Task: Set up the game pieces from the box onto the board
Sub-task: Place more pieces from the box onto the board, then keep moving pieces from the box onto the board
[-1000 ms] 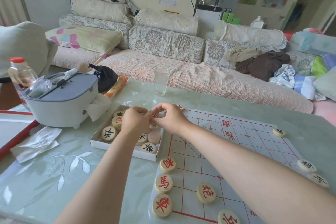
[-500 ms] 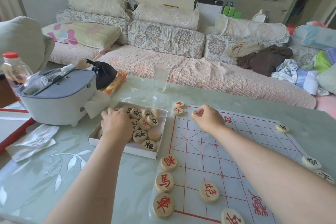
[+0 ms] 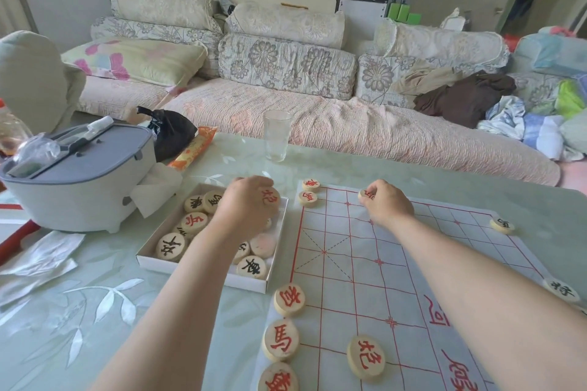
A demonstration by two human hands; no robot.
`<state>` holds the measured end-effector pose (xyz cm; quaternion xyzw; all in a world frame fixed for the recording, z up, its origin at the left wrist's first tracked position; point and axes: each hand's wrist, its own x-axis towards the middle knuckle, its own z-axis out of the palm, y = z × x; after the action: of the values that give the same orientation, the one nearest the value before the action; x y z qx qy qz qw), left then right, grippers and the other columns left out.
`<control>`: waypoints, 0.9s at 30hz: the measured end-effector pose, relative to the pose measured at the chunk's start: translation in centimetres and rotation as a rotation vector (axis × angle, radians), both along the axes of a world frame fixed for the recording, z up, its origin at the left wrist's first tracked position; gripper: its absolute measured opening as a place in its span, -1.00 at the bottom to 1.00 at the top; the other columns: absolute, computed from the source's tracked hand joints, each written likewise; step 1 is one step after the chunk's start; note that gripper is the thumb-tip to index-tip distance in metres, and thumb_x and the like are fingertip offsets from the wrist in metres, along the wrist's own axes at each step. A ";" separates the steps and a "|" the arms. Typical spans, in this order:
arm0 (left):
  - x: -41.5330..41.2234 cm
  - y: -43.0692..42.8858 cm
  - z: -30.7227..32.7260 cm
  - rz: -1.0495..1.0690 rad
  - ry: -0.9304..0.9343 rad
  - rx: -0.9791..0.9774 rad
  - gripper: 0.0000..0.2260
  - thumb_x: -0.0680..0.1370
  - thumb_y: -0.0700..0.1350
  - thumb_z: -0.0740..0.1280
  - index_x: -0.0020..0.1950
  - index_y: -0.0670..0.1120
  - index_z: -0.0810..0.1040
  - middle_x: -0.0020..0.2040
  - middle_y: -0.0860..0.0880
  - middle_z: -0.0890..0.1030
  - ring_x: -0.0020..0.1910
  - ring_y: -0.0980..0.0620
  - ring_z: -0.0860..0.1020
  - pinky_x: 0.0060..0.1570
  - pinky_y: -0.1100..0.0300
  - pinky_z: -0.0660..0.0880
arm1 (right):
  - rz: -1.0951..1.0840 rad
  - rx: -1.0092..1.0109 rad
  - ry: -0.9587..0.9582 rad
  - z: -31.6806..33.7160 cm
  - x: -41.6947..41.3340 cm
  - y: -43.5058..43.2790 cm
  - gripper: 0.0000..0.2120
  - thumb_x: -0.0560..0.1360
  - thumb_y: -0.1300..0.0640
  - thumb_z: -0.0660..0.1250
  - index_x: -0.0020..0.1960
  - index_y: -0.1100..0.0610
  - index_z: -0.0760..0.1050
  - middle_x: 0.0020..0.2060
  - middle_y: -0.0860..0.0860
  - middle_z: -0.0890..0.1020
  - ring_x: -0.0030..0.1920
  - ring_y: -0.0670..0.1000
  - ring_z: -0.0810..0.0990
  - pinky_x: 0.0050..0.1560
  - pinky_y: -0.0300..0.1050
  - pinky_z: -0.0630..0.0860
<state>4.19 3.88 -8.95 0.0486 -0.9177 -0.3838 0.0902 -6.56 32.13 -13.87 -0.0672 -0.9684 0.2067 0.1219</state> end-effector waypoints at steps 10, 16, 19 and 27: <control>-1.0 3.1 -0.8 -0.118 -0.021 0.054 -0.53 0.41 -0.10 0.50 0.28 0.06 0.47 0.06 0.07 0.56 0.04 0.00 0.53 0.03 0.14 0.50 | 0.042 0.101 -0.076 0.0 -1.9 0.2 -0.81 0.57 -0.03 0.29 0.11 0.05 0.50 0.16 0.04 0.55 0.11 0.13 0.56 -0.01 -0.08 0.44; -0.8 3.4 -0.8 -0.086 -0.003 0.095 -0.57 0.41 -0.09 0.51 0.23 0.02 0.45 0.07 0.07 0.56 0.05 0.01 0.52 0.05 0.12 0.50 | 0.250 -0.081 0.006 1.8 0.3 -3.6 -0.86 0.58 0.00 0.29 0.09 0.01 0.53 0.09 0.01 0.57 -0.02 0.03 0.59 0.01 -0.11 0.47; -0.6 3.1 -0.5 -0.090 0.052 0.089 -0.56 0.40 -0.10 0.51 0.23 0.07 0.51 0.12 0.07 0.56 0.01 0.04 0.55 -0.06 0.21 0.43 | 0.417 -0.456 -0.060 4.0 2.4 -7.1 -0.90 0.61 0.08 0.28 -0.01 0.07 0.54 -0.10 0.05 0.69 -0.38 -0.06 0.54 -0.33 -0.16 0.45; 1.2 1.4 0.6 -0.016 0.171 0.107 -0.40 0.37 0.03 0.52 0.37 -0.01 0.43 0.11 0.10 0.58 -0.13 0.13 0.58 -0.14 0.24 0.41 | 0.638 -0.777 -0.331 7.0 6.4 -11.8 -0.64 0.40 0.13 0.58 0.11 0.17 0.54 -0.11 0.06 0.63 -0.19 -0.01 0.68 -0.29 -0.07 0.62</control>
<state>5.36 5.27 -8.38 0.0131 -0.8852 -0.4357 0.1626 -0.16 20.33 -6.84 0.1590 -0.7990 0.5638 -0.1356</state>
